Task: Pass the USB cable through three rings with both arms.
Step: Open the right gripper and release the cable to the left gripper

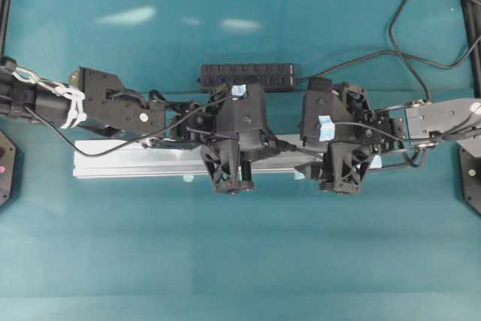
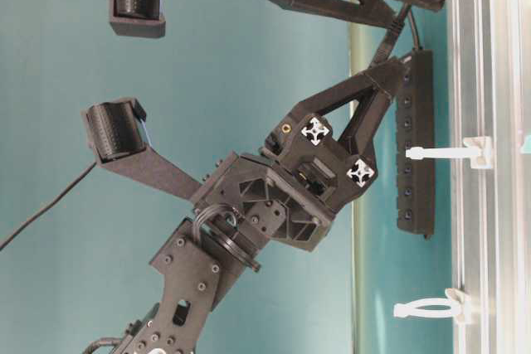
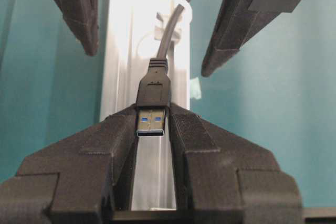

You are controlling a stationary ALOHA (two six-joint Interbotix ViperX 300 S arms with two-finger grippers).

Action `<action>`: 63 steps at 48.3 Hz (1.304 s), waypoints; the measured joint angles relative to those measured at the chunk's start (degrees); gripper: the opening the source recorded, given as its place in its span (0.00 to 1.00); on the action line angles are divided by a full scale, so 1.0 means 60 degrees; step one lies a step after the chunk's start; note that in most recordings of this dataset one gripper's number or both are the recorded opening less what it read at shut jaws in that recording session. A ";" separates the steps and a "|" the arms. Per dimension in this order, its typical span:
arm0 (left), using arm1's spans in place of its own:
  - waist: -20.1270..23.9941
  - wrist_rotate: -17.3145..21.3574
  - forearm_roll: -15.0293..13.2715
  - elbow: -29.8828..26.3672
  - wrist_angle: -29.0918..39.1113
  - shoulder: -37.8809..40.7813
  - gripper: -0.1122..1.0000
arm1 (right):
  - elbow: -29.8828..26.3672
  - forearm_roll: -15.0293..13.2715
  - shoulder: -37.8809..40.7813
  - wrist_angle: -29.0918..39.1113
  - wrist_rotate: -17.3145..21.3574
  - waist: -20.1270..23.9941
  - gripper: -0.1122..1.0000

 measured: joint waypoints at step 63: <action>0.0132 -0.0103 0.0000 0.0000 0.0469 0.0000 0.29 | -0.0088 0.0015 0.0117 -0.0190 0.0000 0.0044 0.01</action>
